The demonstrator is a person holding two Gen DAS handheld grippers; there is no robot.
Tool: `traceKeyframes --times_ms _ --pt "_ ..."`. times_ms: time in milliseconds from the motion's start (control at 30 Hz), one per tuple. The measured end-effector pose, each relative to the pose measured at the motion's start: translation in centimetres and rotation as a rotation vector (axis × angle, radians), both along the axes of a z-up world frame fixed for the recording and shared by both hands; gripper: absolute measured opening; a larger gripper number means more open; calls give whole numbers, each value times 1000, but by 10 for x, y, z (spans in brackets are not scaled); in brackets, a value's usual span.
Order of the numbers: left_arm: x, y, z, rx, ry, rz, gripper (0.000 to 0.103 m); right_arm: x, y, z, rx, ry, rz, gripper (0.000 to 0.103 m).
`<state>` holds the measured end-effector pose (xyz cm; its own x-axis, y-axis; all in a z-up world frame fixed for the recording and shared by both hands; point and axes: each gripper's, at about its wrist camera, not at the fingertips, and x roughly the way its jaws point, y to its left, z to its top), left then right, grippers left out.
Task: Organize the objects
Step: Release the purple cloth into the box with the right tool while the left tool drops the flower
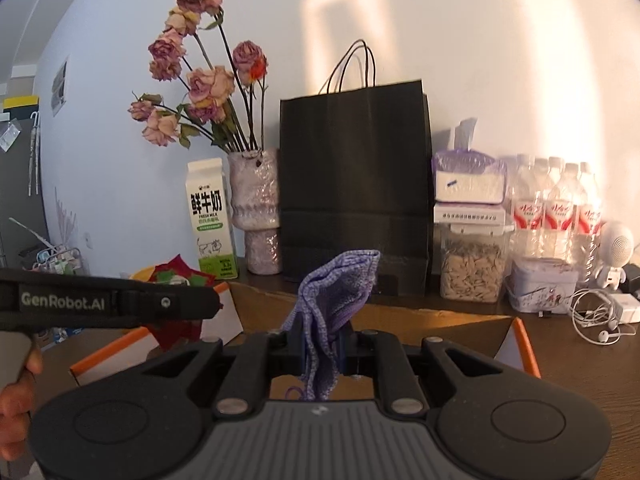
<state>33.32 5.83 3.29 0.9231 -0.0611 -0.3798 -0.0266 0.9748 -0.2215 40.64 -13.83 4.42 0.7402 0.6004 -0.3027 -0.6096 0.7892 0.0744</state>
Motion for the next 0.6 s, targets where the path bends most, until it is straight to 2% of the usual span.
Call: traceKeyframes --times_ms 200,267,300,333,367,400,433,600 --pt "7 2 -9 12 37 9 52 4 2 -7 -24 23 -3 16" --pt "7 3 -10 17 47 21 58 5 0 -8 -33 32 -14 28" --pt "7 3 -10 20 48 24 73 5 -1 -8 -37 39 -20 37" --pt "7 4 -9 17 48 32 92 5 -1 -9 -40 44 -31 59" --pt "6 5 -9 21 42 50 101 6 -2 -10 -45 48 -41 85" --pt "5 5 -8 33 37 74 103 6 -2 -10 -53 55 -51 96" --pt "5 5 -8 42 39 89 103 6 -2 -11 -56 54 -67 103" --pt "8 7 -9 39 62 89 103 9 -1 -14 -92 78 -87 103"
